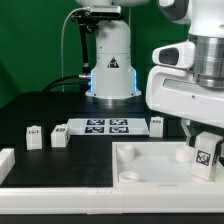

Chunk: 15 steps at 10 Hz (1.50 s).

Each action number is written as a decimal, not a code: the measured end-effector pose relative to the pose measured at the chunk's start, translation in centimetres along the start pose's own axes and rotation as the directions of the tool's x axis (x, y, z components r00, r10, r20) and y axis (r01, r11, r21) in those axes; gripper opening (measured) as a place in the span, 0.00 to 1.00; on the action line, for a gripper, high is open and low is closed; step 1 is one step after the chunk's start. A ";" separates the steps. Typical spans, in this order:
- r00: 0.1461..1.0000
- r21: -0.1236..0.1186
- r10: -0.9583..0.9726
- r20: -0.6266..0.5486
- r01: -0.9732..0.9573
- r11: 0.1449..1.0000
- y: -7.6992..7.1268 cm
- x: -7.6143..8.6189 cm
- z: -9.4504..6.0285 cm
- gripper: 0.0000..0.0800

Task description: Assemble one leg

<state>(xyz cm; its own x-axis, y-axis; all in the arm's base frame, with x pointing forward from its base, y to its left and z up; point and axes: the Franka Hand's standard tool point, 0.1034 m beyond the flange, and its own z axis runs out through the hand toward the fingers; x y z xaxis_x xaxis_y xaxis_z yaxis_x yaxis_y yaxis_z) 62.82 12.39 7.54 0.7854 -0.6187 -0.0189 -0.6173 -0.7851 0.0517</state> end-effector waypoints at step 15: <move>0.520 0.022 -0.853 -0.034 0.854 0.520 -0.5 -0.7 0.5 0.81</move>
Offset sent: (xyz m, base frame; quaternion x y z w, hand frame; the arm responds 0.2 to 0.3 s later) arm 0.0000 0.0000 0.0000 0.0000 0.0000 0.0899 0.9960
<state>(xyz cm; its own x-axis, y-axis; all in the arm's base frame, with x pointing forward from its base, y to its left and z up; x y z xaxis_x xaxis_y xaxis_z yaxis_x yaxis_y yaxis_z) 62.50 13.20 7.01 0.9369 0.3490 -0.0202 0.3489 -0.9371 -0.0108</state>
